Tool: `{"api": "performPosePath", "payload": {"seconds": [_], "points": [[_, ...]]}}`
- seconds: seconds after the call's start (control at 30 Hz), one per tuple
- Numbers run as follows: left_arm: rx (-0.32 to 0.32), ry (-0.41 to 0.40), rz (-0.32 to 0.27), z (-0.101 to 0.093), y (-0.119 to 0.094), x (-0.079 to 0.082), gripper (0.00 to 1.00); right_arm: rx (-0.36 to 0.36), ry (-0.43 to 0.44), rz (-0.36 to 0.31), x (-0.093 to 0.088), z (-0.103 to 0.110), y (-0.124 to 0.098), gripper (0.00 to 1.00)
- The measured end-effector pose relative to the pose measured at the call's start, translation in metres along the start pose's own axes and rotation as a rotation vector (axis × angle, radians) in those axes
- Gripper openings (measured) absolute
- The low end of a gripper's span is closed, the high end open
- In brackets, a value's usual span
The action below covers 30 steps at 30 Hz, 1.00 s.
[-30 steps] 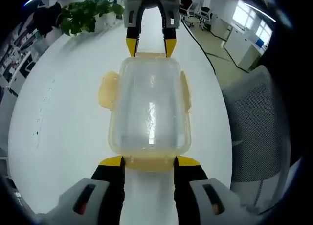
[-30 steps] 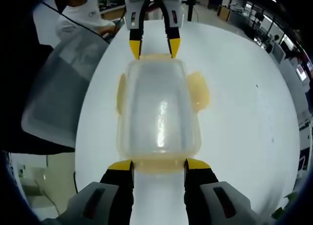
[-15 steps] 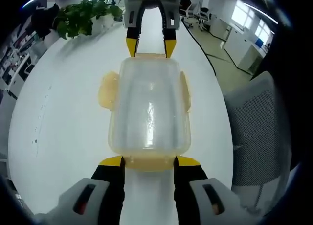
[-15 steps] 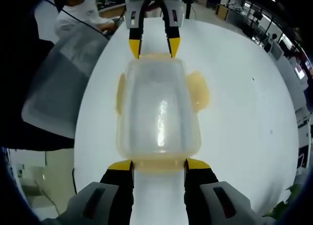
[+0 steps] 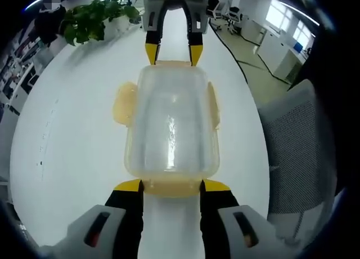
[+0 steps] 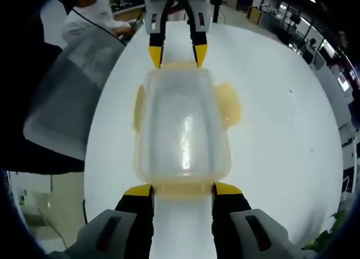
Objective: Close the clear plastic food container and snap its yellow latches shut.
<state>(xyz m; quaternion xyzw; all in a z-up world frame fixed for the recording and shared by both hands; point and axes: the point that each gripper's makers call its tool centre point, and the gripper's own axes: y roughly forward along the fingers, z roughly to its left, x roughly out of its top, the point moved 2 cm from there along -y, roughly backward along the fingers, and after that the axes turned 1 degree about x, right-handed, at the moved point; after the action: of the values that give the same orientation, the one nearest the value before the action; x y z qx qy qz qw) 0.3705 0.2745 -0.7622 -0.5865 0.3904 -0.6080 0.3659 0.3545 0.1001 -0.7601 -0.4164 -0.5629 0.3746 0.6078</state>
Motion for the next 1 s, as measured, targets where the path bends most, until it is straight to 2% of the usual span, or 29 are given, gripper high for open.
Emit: {"api": "performPosePath", "payload": {"seconds": [0.27,0.77,1.0], "points": [[-0.010,0.003,-0.013,-0.0028,0.0029,0.0032,0.38,0.008,0.006,0.011,-0.0081,0.0027,0.0074,0.39],[-0.016,0.003,-0.020,-0.0005,0.0046,0.0023,0.38,0.010,0.007,-0.004,-0.0078,0.0000,0.0065,0.40],[0.005,0.043,-0.035,0.0006,0.0040,0.0023,0.39,0.002,-0.007,-0.015,-0.0077,-0.0002,0.0061,0.41]]}}
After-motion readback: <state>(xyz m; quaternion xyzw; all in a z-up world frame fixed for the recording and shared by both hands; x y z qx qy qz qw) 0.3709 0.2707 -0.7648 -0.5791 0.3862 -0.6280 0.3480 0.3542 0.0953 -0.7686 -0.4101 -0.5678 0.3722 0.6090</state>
